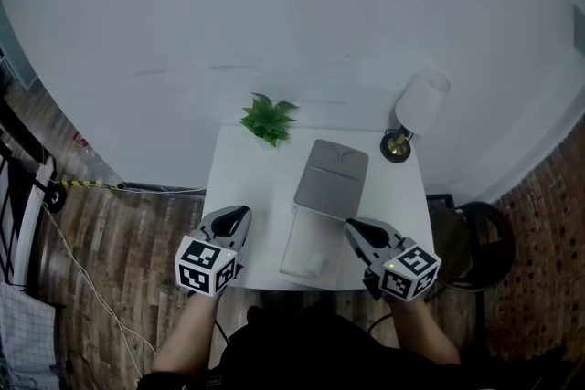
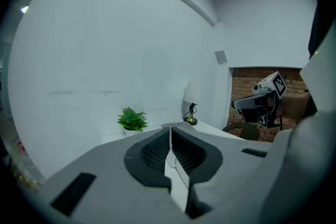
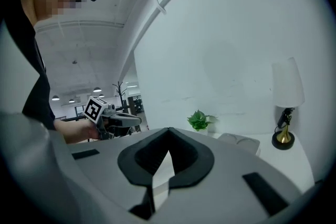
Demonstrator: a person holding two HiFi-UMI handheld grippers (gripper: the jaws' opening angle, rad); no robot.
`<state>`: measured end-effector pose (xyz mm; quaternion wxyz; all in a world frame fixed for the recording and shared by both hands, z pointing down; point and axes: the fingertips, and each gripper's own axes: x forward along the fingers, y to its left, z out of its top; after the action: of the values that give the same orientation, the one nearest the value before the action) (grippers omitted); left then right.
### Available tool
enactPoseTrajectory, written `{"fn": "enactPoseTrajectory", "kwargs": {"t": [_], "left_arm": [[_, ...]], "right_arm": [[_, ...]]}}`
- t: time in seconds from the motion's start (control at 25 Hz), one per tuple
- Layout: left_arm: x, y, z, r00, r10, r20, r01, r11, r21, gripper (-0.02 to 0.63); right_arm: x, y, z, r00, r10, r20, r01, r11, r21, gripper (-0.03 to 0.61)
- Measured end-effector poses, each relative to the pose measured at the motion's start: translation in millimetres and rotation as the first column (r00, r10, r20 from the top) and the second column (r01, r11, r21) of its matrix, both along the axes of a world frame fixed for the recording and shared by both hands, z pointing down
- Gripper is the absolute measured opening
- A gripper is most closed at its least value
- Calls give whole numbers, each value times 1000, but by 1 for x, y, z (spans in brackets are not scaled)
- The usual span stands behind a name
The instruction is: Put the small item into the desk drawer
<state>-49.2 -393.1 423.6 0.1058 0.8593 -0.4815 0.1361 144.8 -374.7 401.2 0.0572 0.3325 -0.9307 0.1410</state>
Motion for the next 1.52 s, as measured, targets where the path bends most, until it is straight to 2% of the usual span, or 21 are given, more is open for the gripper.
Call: {"fn": "enactPoseTrajectory", "kwargs": {"t": [0.24,0.4,0.64,0.8,1.08,1.28,1.52], "left_arm": [[-31,-6,-22,999,-25,-41,26,999,27,21],[-46,-12,-43,998,-47,-46,50,996,75,21],[-64,-19,-77,992,-117,-45,123,978,167,21],[-64,-18,-92,990,-127,-56,137,968,212,21],[-65,-23,-75,987,-149,-53,157,969,190,21],[-64,-23,-64,985,-167,-51,174,971,165,21],[-55,-23,-55,986,-159,-39,163,976,147,21]], "right_arm": [[-29,-14,-39,1000,3,12,-4,994,111,3],[-40,-22,-64,1000,-5,11,3,982,187,3],[-18,-37,-106,994,80,72,-97,956,276,3],[-16,-37,-116,986,123,112,-152,941,303,3],[-24,-36,-97,990,121,75,-138,946,294,3],[-26,-32,-91,992,124,3,-118,935,335,3],[-23,-33,-80,993,118,3,-113,946,303,3]]}}
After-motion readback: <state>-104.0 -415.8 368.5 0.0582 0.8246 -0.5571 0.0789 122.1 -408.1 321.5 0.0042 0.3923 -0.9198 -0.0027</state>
